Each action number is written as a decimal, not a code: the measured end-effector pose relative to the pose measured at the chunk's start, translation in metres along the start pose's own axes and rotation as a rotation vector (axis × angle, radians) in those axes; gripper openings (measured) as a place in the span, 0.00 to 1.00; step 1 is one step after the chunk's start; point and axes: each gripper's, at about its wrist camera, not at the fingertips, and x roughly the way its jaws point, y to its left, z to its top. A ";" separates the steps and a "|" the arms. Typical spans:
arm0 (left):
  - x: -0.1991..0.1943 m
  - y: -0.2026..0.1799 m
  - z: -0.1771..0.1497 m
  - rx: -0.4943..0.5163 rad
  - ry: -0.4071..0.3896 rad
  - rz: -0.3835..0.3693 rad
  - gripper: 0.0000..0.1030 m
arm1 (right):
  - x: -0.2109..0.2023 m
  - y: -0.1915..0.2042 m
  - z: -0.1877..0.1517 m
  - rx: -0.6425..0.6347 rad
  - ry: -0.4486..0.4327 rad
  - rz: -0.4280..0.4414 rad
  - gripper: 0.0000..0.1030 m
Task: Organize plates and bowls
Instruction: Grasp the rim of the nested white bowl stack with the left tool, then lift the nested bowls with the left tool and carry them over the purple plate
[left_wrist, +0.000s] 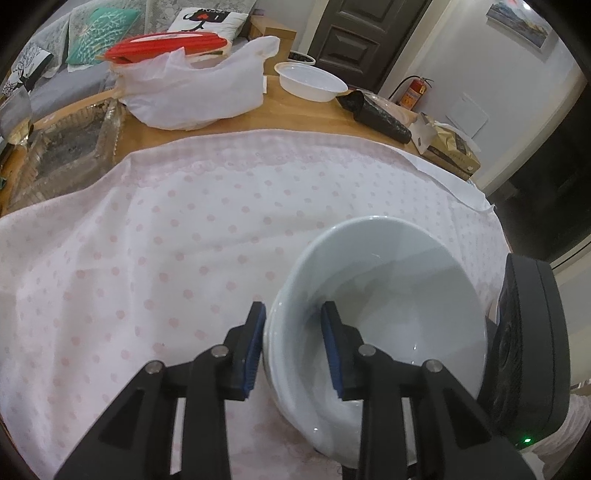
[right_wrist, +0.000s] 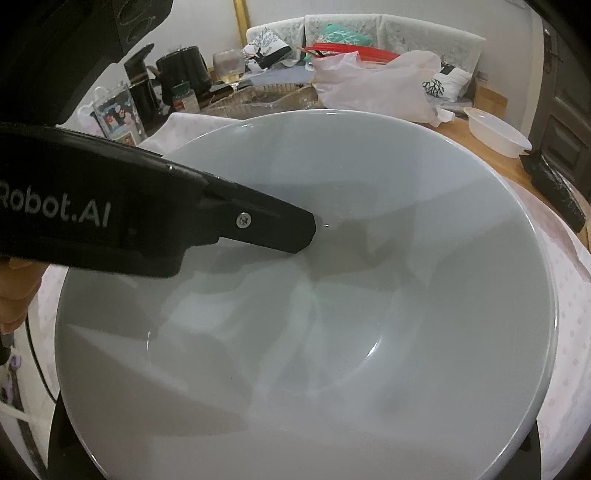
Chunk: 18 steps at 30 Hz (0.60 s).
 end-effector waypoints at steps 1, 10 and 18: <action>0.000 -0.001 0.000 0.003 0.000 0.003 0.26 | 0.000 0.001 0.000 -0.002 -0.001 -0.002 0.99; -0.009 -0.016 -0.008 0.057 0.007 0.033 0.26 | -0.013 0.004 -0.010 -0.002 -0.033 0.007 0.99; -0.028 -0.037 -0.012 0.087 -0.008 0.050 0.26 | -0.038 0.006 -0.018 0.003 -0.072 0.010 0.99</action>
